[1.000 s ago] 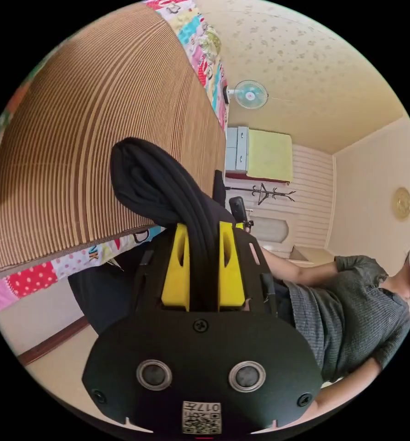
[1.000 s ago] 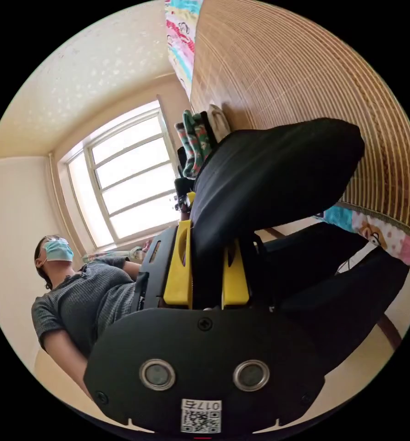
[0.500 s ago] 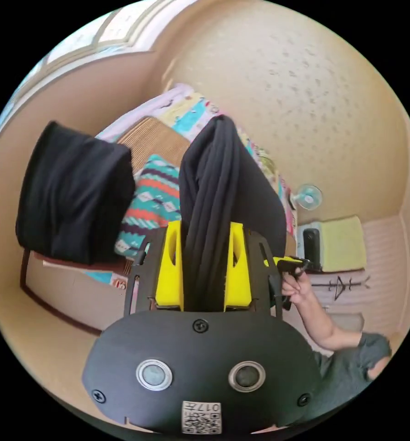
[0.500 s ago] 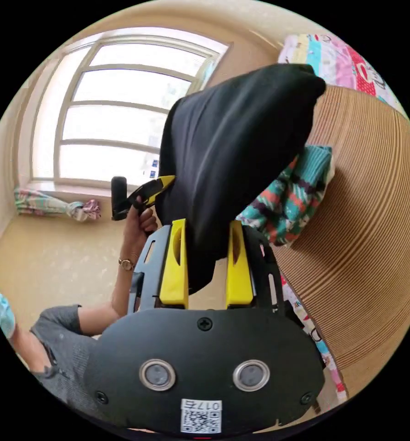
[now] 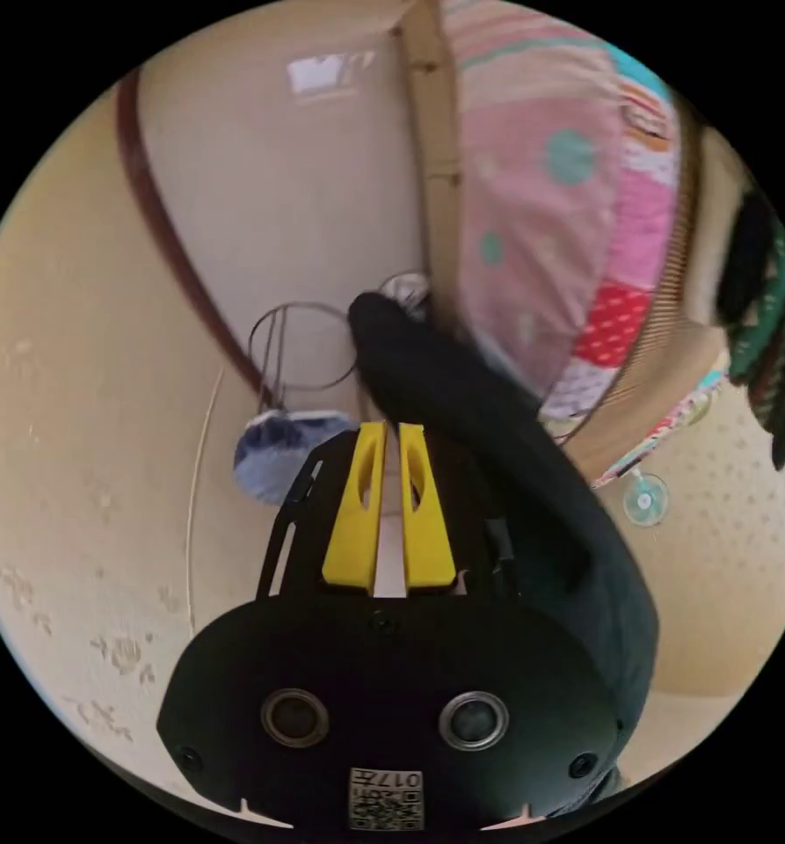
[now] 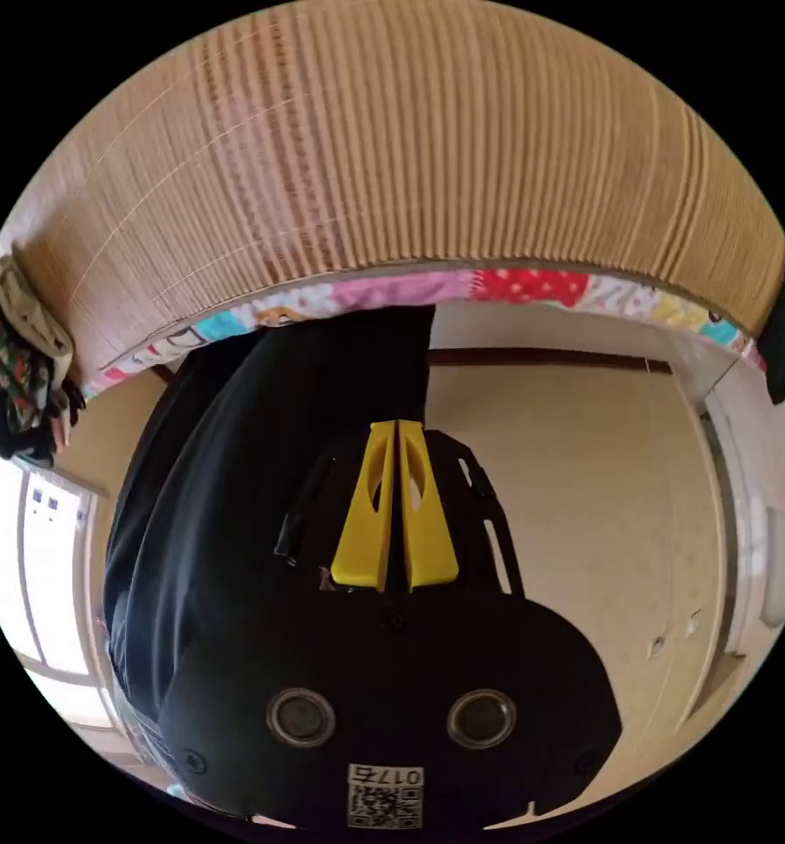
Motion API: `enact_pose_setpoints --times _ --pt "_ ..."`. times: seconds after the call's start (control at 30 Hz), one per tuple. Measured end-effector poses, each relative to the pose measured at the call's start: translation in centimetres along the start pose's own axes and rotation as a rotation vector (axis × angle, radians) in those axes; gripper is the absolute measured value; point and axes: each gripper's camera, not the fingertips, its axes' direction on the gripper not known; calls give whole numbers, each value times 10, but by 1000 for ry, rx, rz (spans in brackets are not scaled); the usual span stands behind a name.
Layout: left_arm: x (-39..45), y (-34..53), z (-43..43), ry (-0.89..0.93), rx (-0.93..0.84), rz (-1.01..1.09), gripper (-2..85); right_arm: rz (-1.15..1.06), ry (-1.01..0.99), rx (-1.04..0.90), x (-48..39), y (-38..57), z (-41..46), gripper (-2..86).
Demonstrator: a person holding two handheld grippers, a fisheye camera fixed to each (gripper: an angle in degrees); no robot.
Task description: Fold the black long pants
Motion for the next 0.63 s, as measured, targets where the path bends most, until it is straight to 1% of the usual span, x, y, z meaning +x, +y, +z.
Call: enact_pose_setpoints --times 0.03,0.07,0.1,0.13,0.17,0.2,0.23,0.27,0.3,0.33,0.37,0.4,0.43,0.47,0.53,0.57,0.63 --pt "-22 7 9 35 -25 -82 0 118 -126 50 53 33 3 5" --pt "-30 10 10 80 -21 -117 -2 219 -283 114 97 68 9 5" --pt "-39 14 8 204 11 -175 -6 264 -373 149 116 87 14 5" --pt "-40 15 3 349 65 -232 -8 328 -550 219 145 121 25 4" --pt "-36 14 -1 426 94 -257 -8 365 -718 288 164 151 39 3" --pt "-23 10 -9 582 148 -285 -9 376 -794 319 170 164 47 3" --pt "2 2 -20 732 194 -272 -10 396 -923 366 178 187 62 2" --pt "19 -3 -27 795 212 -247 -10 415 -1017 391 180 205 76 2" --pt "60 -15 -45 881 234 -164 -10 424 -1049 394 180 211 81 2" --pt "108 -24 -67 901 242 -46 -10 434 -1091 392 179 220 89 2" --pt "134 -27 -79 884 245 24 -10 437 -1111 384 177 225 92 2" --pt "189 -28 -105 802 258 177 -10 438 -1114 381 176 227 91 2" --pt "246 -21 -129 661 290 330 -10 434 -1112 387 174 228 84 2" --pt "273 -14 -139 578 312 402 -10 419 -1102 412 172 228 72 2" --pt "369 22 -150 289 386 637 -10 355 -1083 470 167 227 44 3" --pt "388 31 -146 237 397 678 -10 293 -1066 504 162 225 23 3" --pt "439 59 -110 81 413 755 -10 197 -1036 536 156 224 -8 4"
